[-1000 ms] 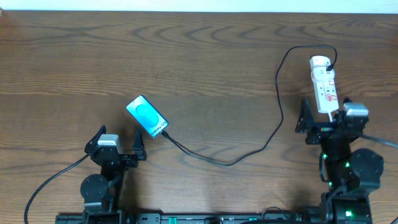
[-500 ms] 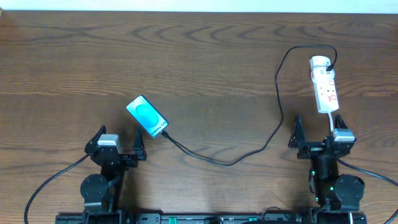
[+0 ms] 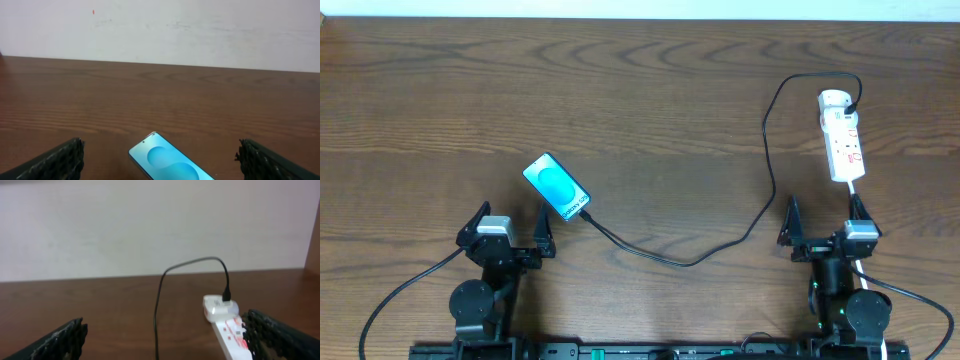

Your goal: Plug charger to phone and switch on socket

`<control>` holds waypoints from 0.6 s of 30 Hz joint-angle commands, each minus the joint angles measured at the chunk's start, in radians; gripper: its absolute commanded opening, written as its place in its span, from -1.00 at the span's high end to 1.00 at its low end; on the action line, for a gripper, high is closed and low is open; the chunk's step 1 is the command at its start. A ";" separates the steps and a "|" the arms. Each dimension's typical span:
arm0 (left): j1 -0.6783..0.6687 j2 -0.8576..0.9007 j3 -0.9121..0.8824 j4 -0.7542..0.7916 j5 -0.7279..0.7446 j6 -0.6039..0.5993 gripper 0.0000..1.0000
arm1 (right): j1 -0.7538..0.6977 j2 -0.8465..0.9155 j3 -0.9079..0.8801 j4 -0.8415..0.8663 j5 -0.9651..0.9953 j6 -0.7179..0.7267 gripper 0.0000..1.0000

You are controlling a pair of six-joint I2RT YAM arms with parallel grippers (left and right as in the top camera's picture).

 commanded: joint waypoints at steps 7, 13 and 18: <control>0.006 -0.007 -0.029 -0.014 0.010 0.006 -0.95 | 0.009 -0.010 -0.003 -0.138 -0.001 -0.008 -0.99; 0.006 -0.007 -0.029 -0.014 0.010 0.006 -0.96 | 0.009 -0.010 -0.003 -0.138 -0.002 -0.007 -0.98; 0.006 -0.007 -0.029 -0.014 0.010 0.006 -0.96 | 0.009 -0.010 -0.003 -0.137 -0.002 -0.007 -0.99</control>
